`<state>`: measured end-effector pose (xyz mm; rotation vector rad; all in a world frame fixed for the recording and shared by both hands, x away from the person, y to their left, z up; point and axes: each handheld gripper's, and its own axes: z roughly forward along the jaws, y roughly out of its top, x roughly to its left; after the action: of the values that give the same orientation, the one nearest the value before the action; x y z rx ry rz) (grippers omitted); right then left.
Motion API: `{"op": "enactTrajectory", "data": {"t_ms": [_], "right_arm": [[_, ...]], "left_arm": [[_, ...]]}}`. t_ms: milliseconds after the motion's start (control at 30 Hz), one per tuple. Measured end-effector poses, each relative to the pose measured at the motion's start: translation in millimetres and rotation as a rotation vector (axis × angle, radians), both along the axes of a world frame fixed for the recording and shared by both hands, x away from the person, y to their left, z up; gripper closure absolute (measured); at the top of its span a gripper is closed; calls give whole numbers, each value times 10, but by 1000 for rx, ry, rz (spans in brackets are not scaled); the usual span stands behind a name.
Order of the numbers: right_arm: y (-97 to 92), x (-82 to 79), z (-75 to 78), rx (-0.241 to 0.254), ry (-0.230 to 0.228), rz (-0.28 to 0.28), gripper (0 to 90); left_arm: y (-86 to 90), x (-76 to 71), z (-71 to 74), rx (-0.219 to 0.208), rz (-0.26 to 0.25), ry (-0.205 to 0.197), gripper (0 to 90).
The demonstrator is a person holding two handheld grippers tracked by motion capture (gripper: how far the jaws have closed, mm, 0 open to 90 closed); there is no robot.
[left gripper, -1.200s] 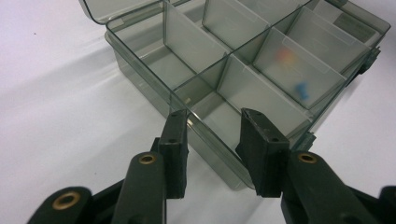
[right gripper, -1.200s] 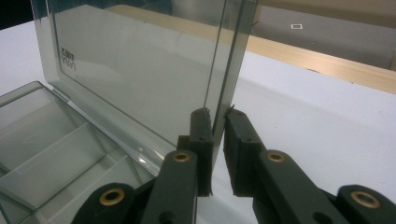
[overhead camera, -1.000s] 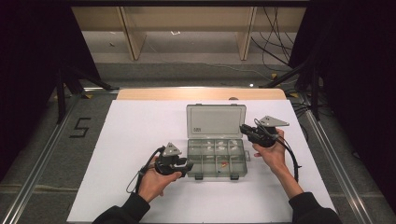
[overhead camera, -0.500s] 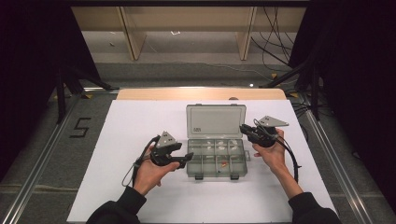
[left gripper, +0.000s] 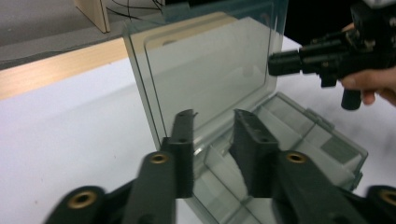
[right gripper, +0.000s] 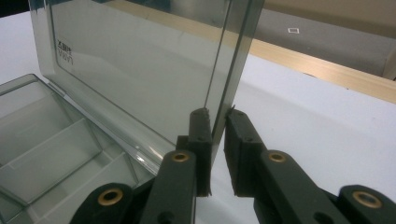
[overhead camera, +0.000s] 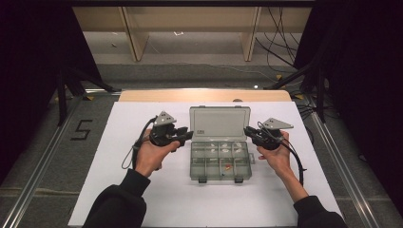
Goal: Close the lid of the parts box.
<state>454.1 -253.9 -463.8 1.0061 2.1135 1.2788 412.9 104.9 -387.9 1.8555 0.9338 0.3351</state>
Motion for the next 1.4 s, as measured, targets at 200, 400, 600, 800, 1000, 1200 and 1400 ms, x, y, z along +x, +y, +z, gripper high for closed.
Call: {"op": "enactTrajectory", "data": {"t_ms": [200,400,600,800,1000,1200,1400], "right_arm": [[-4,-6,13,-21,6,-1,816],[4,2,4,-14,-9,3,815],[5,0,5,-14,-8,6,815],[5,1,4,-14,-9,6,814],[9,-1,10,-29,-12,9,812],[7,1,8,-35,-18,12,810],[9,-1,8,-35,-20,14,809]], "left_arm": [[-3,164,180,13,36,-28,849],[-29,330,345,51,53,-66,898],[-94,502,408,47,78,-68,900],[-155,644,425,40,98,-60,900],[-210,769,408,66,110,-53,900],[-292,854,391,64,111,-33,900],[-330,909,352,77,120,-13,899]]}}
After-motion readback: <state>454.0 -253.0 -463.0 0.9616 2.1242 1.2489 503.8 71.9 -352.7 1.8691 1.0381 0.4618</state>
